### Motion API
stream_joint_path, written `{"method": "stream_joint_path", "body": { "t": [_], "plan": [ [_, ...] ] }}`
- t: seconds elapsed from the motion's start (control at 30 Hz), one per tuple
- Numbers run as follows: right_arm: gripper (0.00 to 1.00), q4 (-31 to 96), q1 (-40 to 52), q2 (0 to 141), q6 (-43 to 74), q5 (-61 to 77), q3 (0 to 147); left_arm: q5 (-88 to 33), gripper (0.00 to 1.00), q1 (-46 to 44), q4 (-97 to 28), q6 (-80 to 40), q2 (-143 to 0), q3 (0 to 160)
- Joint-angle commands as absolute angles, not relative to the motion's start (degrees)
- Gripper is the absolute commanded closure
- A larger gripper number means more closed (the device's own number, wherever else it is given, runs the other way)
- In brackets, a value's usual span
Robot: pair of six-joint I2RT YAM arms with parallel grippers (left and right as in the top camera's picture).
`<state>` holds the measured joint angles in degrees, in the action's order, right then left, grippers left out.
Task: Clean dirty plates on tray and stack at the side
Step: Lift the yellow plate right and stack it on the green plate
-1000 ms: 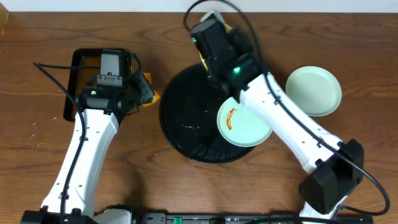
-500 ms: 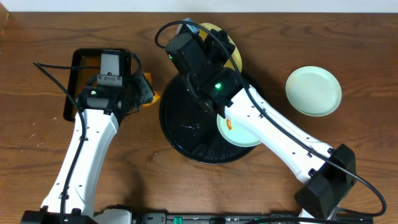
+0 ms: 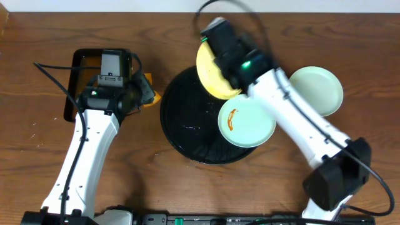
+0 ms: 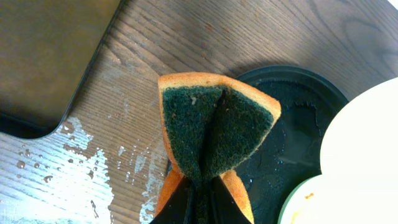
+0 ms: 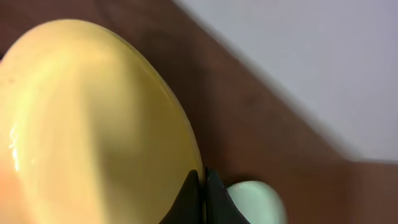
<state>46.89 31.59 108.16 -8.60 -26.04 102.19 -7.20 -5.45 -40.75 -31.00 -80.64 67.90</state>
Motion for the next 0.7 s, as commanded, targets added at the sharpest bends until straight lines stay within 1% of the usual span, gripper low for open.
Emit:
{"method": "stream_joint_path", "body": {
  "t": [0.0, 0.07, 0.17, 0.4, 0.5, 0.67],
  "plan": [
    [0.99, 48.56, 22.50, 107.15, 4.60, -0.03, 102.96, -7.31, 0.92, -5.21, -40.91, -31.18, -81.23, 67.72],
    [0.99, 50.30, 16.10, 107.15, 7.70, 7.94, 102.94, -7.31, 0.92, -5.21, -40.91, -31.18, -81.23, 67.72],
    [0.99, 52.34, 7.77, 107.15, 10.57, 12.60, 101.91, -7.31, 0.92, -5.21, -40.91, -31.18, -81.23, 67.72],
    [0.99, 54.70, -8.86, 107.20, 11.40, 8.14, 95.94, -7.31, 0.92, -5.21, -40.88, -31.18, -81.23, 67.72],
    [0.99, 53.76, -13.98, 107.20, 14.33, 4.36, 92.05, -7.31, 0.92, -5.21, -40.88, -31.18, -81.23, 67.72],
    [0.99, 48.29, -19.66, 107.20, 15.18, 5.98, 85.10, -7.31, 0.92, -5.21, -40.82, -31.18, -81.23, 67.72]
  ]
}}
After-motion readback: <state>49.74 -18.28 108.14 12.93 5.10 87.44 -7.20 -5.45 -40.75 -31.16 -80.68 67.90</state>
